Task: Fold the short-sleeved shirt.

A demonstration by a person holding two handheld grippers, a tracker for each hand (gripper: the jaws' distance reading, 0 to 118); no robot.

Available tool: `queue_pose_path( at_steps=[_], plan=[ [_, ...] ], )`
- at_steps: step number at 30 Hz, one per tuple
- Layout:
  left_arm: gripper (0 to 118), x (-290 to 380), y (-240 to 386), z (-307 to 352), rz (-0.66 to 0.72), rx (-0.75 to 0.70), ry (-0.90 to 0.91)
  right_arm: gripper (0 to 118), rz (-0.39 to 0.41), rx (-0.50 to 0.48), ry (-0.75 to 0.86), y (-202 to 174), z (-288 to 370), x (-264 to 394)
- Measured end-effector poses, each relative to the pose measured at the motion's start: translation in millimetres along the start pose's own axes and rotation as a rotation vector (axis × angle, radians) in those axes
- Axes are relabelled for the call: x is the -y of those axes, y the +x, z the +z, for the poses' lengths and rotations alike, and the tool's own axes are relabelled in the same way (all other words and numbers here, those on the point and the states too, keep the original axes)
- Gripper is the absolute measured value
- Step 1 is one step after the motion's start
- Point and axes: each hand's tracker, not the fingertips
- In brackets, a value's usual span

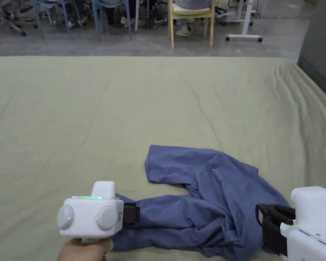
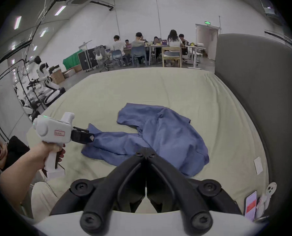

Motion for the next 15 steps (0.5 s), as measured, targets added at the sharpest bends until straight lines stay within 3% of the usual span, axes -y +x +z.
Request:
queue_pose_path(
  at_steps=[1, 2, 3, 6, 9, 10, 12, 14, 15],
  plan=[
    [100, 1.3, -3.1, -7.0, 0.006, -0.007, 0.030, 2, -0.006, 0.020, -0.006, 5.7, -2.3, -0.9],
    [62, 0.7, 0.3, -6.8, -0.002, -0.019, 0.058, 2, -0.016, 0.040, -0.018, 11.4, -5.3, -1.8],
    [11, -1.1, 4.1, -3.3, -0.022, -0.024, 0.085, 2, -0.028, 0.067, -0.040, 16.6, -8.4, -2.3],
    [6, -5.4, 6.4, 26.0, 0.018, 0.029, 0.188, 2, -0.028, 0.106, -0.075, 30.3, -15.2, -1.8],
    [6, -10.5, 1.5, 55.3, 0.005, 0.058, 0.236, 3, -0.045, 0.067, -0.095, 42.8, -22.7, -3.5],
    [6, -11.6, -2.3, 64.9, 0.022, 0.078, 0.258, 22, -0.075, 0.031, -0.096, 47.4, -28.1, -6.0],
    [6, -12.7, -9.0, 81.4, 0.056, 0.117, 0.286, 118, -0.121, -0.041, -0.090, 58.6, -43.8, -11.8],
    [6, -10.9, -13.9, 96.6, 0.078, 0.116, 0.300, 114, -0.218, 0.004, -0.219, 68.5, -74.9, -18.3],
    [6, -10.0, -15.4, 102.2, 0.078, 0.119, 0.306, 113, -0.256, 0.033, -0.161, 74.1, -93.0, -17.2]
  ],
)
